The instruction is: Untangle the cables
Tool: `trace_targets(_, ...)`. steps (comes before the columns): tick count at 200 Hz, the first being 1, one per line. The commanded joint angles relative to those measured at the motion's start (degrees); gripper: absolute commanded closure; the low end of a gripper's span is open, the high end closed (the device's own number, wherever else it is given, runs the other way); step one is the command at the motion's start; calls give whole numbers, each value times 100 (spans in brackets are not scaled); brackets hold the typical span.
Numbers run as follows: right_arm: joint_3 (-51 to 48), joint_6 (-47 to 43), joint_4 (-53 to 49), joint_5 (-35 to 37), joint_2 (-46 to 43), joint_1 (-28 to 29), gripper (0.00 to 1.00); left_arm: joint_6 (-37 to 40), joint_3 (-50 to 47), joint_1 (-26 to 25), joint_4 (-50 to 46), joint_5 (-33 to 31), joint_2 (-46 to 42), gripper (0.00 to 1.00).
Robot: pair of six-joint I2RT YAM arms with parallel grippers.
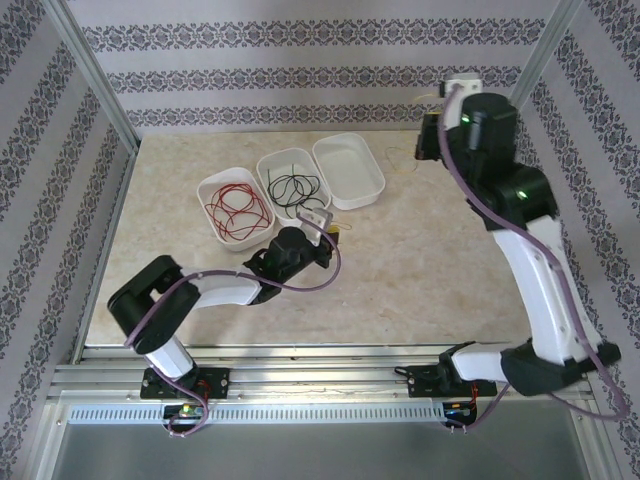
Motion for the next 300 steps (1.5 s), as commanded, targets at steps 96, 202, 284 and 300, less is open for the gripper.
trace_targets(96, 509, 214, 1154, -337, 3086, -94, 100, 444, 118, 50, -1234, -397, -1486, 100)
trace_targets(202, 1345, 392, 714, -494, 4993, -193, 98, 348, 334, 50, -1662, -451, -1639, 100)
trace_targets(284, 1121, 589, 511, -880, 5008, -534, 63, 49, 1327, 198, -2500, -159, -1008, 100)
trace_targets(300, 949, 572, 587, -920, 4746, -544, 62, -74, 1538, 288, -2597, -25, -807, 100)
